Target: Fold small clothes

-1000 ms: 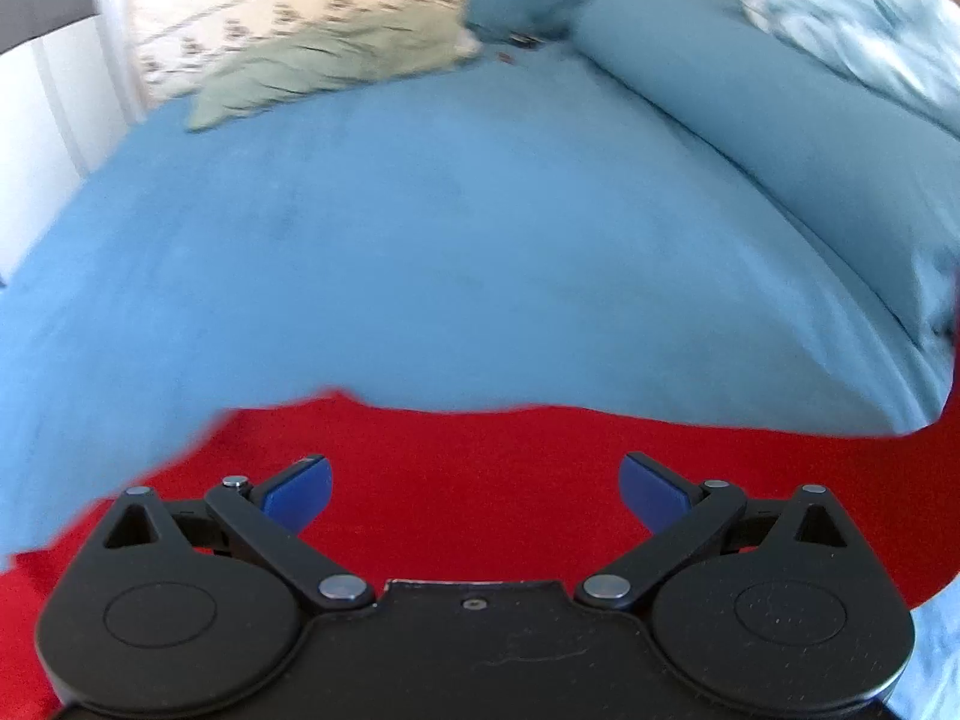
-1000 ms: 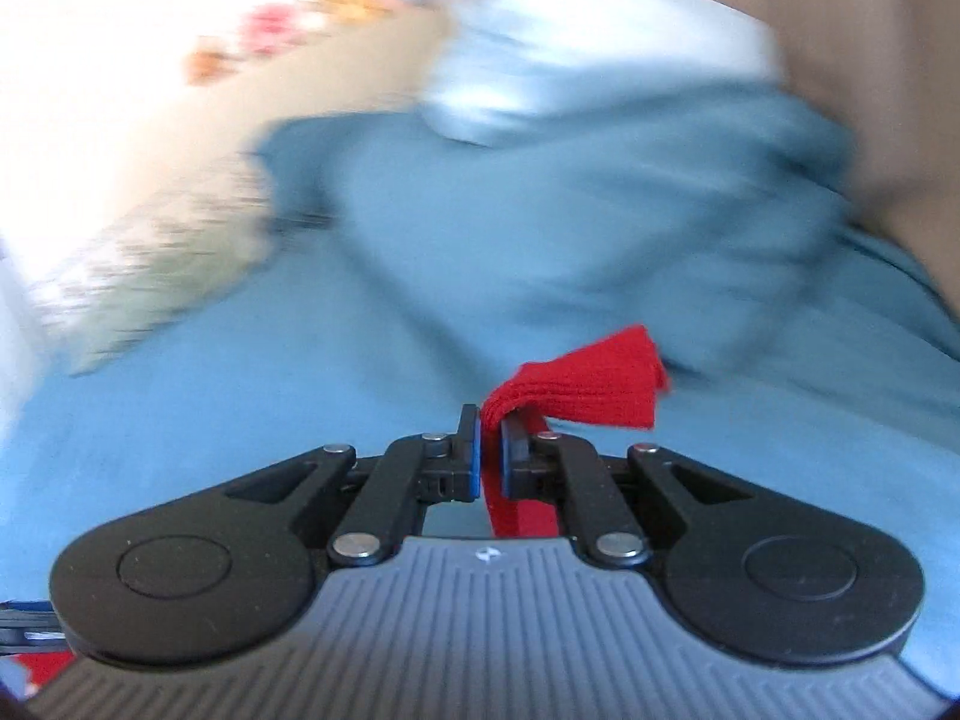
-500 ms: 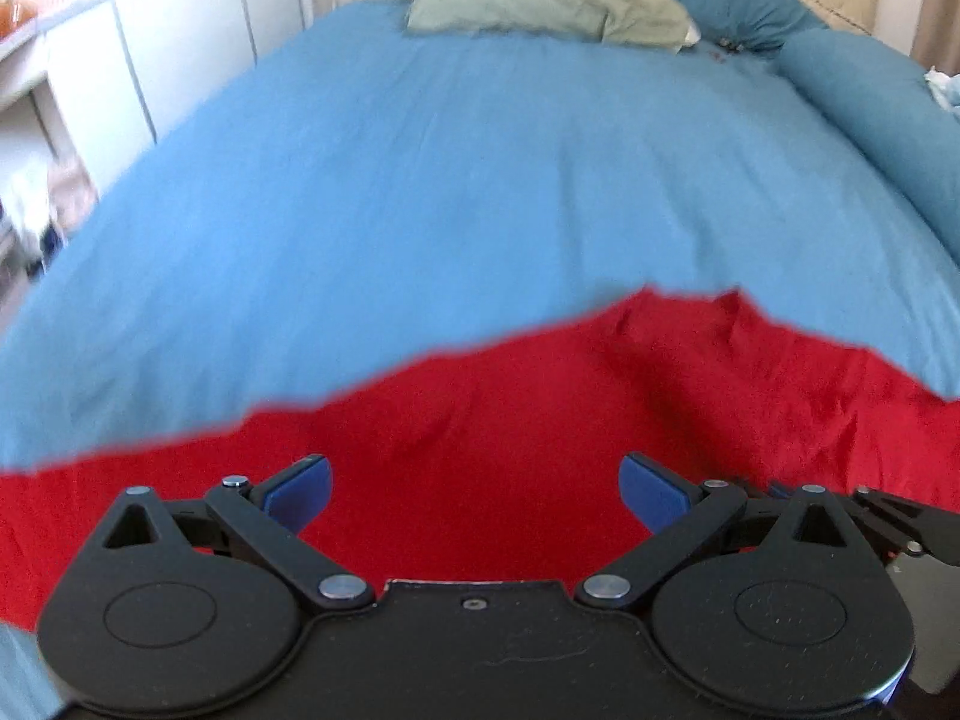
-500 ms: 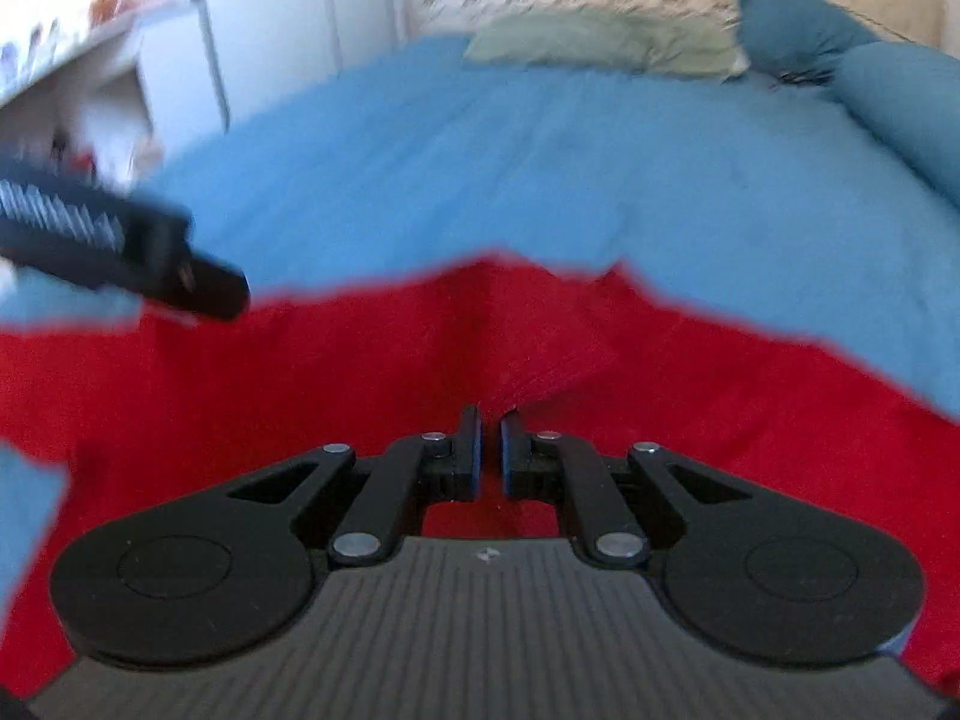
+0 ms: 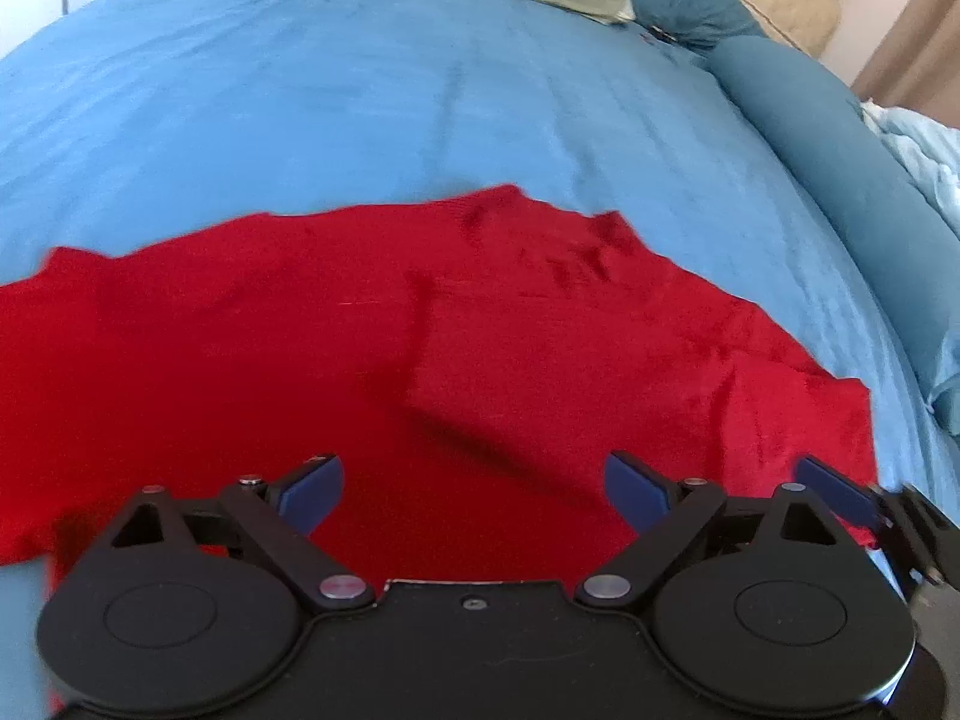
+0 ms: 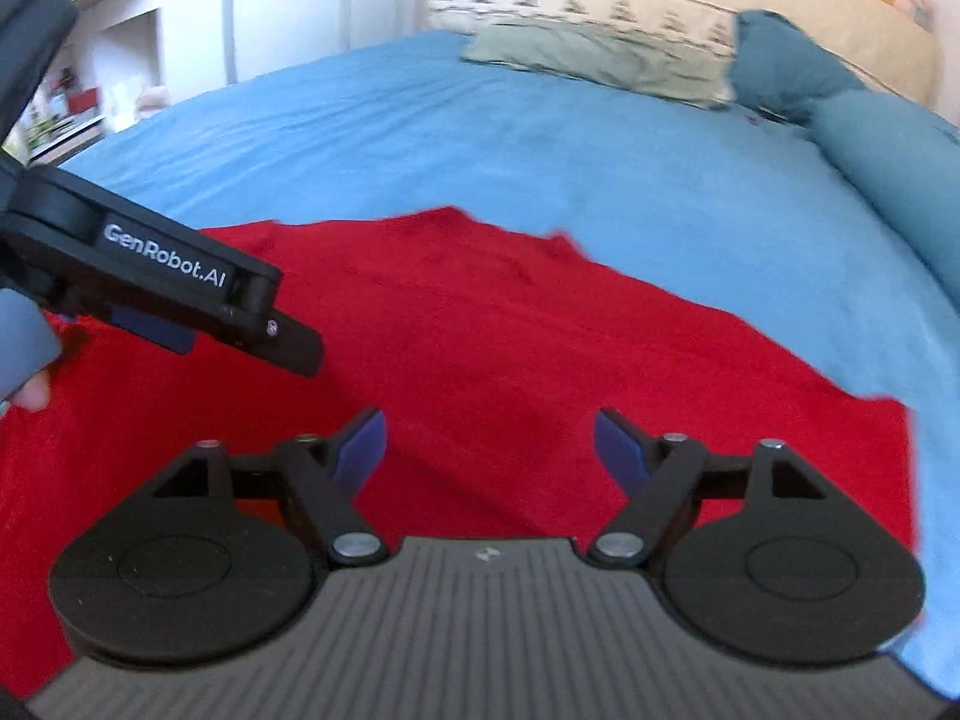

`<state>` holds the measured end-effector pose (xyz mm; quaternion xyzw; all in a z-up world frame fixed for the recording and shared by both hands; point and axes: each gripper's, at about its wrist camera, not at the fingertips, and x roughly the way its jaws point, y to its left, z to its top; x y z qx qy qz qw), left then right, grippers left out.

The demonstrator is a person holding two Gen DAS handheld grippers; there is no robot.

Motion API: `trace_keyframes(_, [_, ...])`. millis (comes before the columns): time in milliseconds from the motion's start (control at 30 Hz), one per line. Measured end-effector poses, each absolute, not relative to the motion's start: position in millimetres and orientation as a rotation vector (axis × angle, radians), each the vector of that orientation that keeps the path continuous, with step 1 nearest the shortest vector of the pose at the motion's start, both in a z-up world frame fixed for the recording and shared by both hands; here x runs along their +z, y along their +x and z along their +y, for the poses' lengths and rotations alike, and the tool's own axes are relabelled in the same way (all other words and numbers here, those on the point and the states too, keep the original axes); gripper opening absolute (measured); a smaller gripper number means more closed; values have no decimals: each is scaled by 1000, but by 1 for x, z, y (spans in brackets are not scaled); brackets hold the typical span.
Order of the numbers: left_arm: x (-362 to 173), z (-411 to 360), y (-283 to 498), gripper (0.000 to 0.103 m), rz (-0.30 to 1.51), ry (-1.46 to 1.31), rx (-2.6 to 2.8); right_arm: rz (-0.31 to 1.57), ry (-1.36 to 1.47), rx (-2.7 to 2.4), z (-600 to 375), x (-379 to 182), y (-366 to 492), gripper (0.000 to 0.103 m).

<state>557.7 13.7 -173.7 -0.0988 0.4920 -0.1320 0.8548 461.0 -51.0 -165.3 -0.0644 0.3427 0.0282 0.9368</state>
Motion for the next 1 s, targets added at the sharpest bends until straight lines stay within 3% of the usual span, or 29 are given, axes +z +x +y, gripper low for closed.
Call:
trace_keyframes(100, [-183, 4, 560, 82, 1053, -216, -283, 699, -106, -32, -82, -156, 433, 95])
trace_keyframes(200, [-185, -7, 552, 81, 1012, -175, -230, 707, -49, -121, -112, -153, 410, 96])
trace_keyframes(267, [-184, -15, 550, 72, 979, -130, -190, 711, -14, -182, -132, -155, 397, 97])
trace_keyframes(333, [-184, -19, 550, 40, 957, -85, -141, 712, 6, -245, -147, -160, 383, 97])
trace_keyframes(367, [-183, -20, 551, 31, 949, -76, -125, 713, 6, -279, -153, -163, 379, 97])
trace_keyframes(400, [-181, -20, 552, 8, 936, -81, -111, 712, -1, -321, -158, -166, 375, 98])
trace_keyframes(433, [-180, -20, 553, 4, 929, -92, -112, 716, -8, -352, -162, -171, 375, 98])
trace_keyframes(767, [-102, 25, 536, 4, 652, -57, 13, 752, -38, -439, -194, -183, 407, 97])
trace_keyframes(1000, [-153, 65, 525, 4, 763, -73, 68, 769, -99, -407, -210, -188, 424, 98])
